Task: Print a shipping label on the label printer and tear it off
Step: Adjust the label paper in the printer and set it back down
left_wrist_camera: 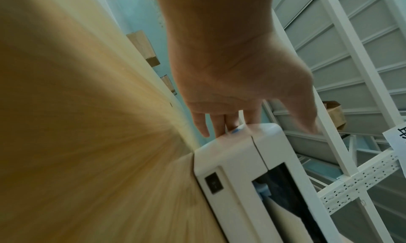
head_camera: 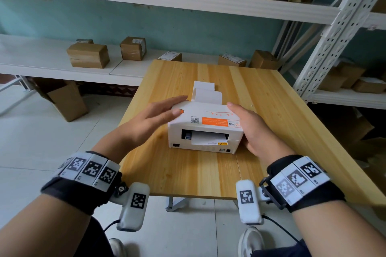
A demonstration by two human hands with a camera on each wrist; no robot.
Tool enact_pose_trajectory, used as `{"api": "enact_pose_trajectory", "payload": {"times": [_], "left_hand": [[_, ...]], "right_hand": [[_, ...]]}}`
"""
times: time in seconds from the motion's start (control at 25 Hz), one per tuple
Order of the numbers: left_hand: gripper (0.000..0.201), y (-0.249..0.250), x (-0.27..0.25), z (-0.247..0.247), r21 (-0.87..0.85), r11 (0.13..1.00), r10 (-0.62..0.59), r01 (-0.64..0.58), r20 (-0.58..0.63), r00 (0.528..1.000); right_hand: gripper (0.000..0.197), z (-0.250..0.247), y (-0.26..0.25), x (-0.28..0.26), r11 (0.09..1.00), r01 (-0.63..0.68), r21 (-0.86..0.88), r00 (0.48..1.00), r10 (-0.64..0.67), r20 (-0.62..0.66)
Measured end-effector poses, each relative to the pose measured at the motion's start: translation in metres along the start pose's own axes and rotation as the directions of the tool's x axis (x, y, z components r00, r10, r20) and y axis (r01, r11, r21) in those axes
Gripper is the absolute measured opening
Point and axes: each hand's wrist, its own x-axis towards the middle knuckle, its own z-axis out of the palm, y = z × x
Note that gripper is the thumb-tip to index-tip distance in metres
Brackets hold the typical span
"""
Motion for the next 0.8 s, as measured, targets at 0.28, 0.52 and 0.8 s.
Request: {"api": "enact_pose_trajectory", "payload": {"times": [0.28, 0.52, 0.8], "left_hand": [[0.058, 0.012, -0.005, 0.015, 0.022, 0.999, -0.032, 0.035, -0.129, 0.991], [0.044, 0.028, -0.014, 0.03, 0.163, 0.98, -0.075, 0.112, -0.218, 0.973], [0.055, 0.044, -0.008, 0.002, 0.761, 0.647, -0.074, 0.044, 0.005, 0.997]], "right_hand": [[0.038, -0.003, -0.007, -0.005, 0.983, 0.024, -0.18, 1.0, -0.021, 0.019], [0.047, -0.003, -0.022, -0.018, 0.914, 0.083, -0.396, 0.996, -0.07, 0.047], [0.044, -0.002, -0.042, -0.034, 0.537, 0.136, -0.832, 0.971, -0.24, 0.003]]}}
